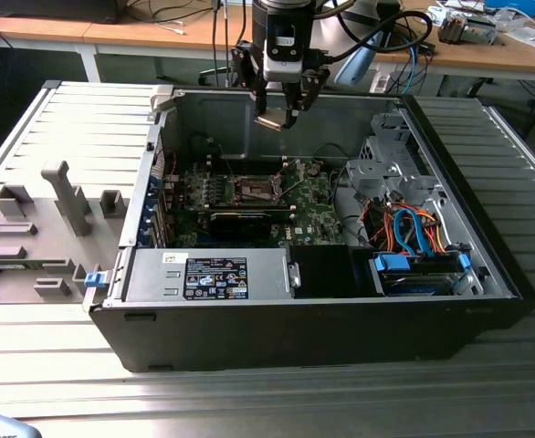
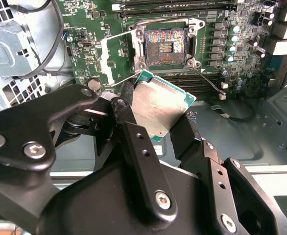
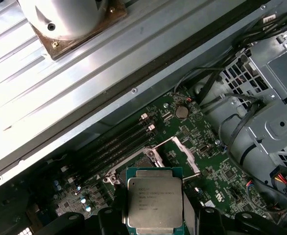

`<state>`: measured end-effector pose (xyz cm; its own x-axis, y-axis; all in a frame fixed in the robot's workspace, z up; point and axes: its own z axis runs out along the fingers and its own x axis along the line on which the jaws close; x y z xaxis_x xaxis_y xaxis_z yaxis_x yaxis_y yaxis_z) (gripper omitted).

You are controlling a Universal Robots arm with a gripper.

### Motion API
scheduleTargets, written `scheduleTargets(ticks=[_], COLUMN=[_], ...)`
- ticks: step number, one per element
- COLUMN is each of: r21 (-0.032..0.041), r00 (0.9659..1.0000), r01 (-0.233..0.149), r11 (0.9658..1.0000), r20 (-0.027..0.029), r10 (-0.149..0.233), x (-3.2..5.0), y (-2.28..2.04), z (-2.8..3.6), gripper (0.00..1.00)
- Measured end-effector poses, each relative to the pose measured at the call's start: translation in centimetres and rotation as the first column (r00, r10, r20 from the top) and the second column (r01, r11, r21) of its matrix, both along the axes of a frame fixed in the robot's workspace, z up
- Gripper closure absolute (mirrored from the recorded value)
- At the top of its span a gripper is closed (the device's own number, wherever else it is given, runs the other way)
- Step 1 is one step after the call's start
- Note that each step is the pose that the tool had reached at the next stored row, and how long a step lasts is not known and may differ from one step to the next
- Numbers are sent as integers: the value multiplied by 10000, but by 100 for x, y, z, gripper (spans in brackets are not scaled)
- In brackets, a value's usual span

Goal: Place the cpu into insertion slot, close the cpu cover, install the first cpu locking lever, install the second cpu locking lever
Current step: 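Place the cpu into insertion slot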

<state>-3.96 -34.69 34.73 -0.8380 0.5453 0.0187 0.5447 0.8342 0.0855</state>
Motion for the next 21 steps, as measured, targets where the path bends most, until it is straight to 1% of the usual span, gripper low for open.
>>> scheduleTargets(ticks=[21], r21=[-11], r00=[9999], r01=[162], r11=[9999], r20=[0], r10=[-162], x=[0], y=[0], z=[0], gripper=[45])
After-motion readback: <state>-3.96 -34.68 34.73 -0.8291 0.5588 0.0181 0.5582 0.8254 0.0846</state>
